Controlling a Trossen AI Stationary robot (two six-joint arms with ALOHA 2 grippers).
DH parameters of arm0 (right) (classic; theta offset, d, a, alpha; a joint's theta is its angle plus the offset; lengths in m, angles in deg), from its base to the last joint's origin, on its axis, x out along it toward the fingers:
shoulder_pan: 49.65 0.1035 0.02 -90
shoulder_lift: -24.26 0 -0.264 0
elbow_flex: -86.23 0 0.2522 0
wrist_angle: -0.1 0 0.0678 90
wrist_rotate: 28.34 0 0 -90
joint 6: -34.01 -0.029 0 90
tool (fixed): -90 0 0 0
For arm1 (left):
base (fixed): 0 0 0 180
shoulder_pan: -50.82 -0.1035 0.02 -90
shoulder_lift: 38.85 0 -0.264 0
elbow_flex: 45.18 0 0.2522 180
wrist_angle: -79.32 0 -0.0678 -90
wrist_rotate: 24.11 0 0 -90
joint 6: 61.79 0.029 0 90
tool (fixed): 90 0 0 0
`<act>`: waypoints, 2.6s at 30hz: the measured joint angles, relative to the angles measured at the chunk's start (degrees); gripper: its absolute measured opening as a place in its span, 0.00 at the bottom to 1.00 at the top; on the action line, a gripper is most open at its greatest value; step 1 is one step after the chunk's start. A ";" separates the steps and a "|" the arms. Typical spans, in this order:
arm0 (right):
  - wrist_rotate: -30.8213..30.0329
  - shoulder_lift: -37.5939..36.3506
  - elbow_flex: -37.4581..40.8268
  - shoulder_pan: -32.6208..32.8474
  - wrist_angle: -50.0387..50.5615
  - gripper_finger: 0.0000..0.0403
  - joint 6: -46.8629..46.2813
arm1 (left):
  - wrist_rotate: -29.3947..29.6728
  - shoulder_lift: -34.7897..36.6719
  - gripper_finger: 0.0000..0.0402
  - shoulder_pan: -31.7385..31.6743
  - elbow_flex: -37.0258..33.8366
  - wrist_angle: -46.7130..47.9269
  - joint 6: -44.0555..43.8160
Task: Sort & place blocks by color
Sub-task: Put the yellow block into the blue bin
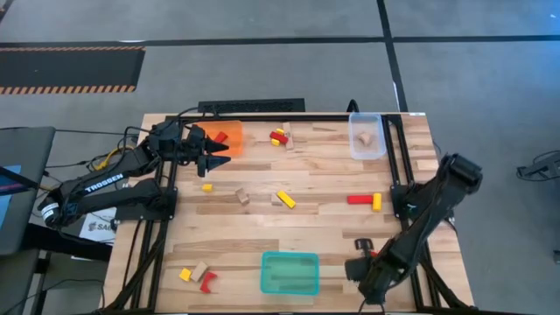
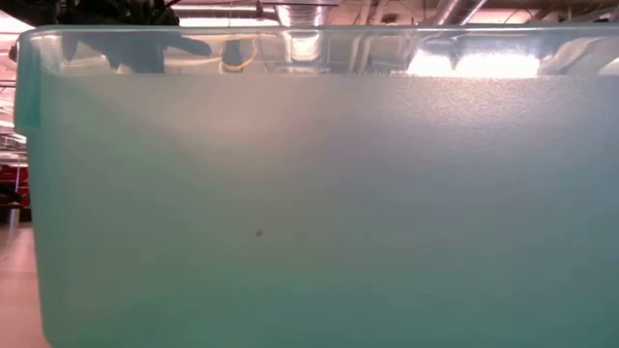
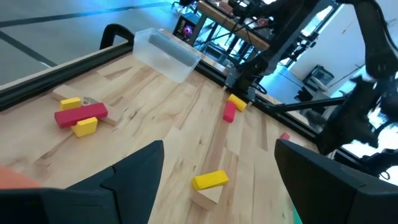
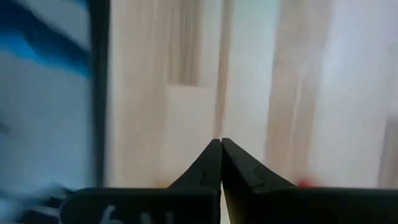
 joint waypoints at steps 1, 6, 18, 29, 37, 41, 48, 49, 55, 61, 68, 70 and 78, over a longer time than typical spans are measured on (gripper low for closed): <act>0.26 -1.56 -0.04 -0.18 0.06 0.08 -6.88 | -0.10 0.00 0.73 0.00 0.00 0.00 0.00; 8.29 -5.33 -0.07 0.66 0.73 0.19 -41.78 | -1.39 0.00 0.73 0.00 0.00 0.01 0.56; 26.65 3.95 -0.12 0.57 -2.43 0.77 -63.03 | -1.46 0.00 0.73 0.02 0.00 -0.51 6.36; 29.85 12.15 4.20 -0.65 -13.50 0.89 -64.40 | -8.08 0.02 0.73 0.00 0.02 -2.05 4.68; 30.11 11.82 7.64 -0.90 -14.49 0.85 -63.06 | -9.08 0.02 0.73 0.00 0.02 -1.96 -2.56; 29.82 9.43 8.52 -1.34 -12.81 0.85 -63.44 | -9.00 0.00 0.73 0.00 0.02 -1.96 -4.85; 29.77 1.77 9.18 -1.35 -7.33 0.85 -62.59 | -7.36 0.01 0.73 0.00 0.02 -1.96 -7.44; 29.45 0.54 9.15 -1.35 -6.75 0.85 -62.75 | -7.29 0.00 0.73 0.00 0.02 -1.96 -7.49; 22.29 -4.76 9.18 -1.35 -5.00 0.86 -48.88 | -6.70 0.02 0.73 0.00 0.02 -1.96 -7.78; 22.28 -5.71 9.16 -0.93 -6.57 0.84 -18.46 | -4.51 0.01 0.73 0.02 0.02 -1.94 -7.78; 22.17 -3.16 9.09 0.35 -6.39 0.77 8.14 | -2.88 0.02 0.73 0.02 0.02 -1.93 -7.48; 22.07 -1.95 9.10 0.03 -5.17 0.75 11.11 | -1.56 0.02 0.73 0.02 0.02 -1.92 -7.40; 16.68 -0.16 9.11 -1.63 -2.17 0.72 15.24 | 2.10 0.02 0.73 0.01 0.02 -1.90 -6.93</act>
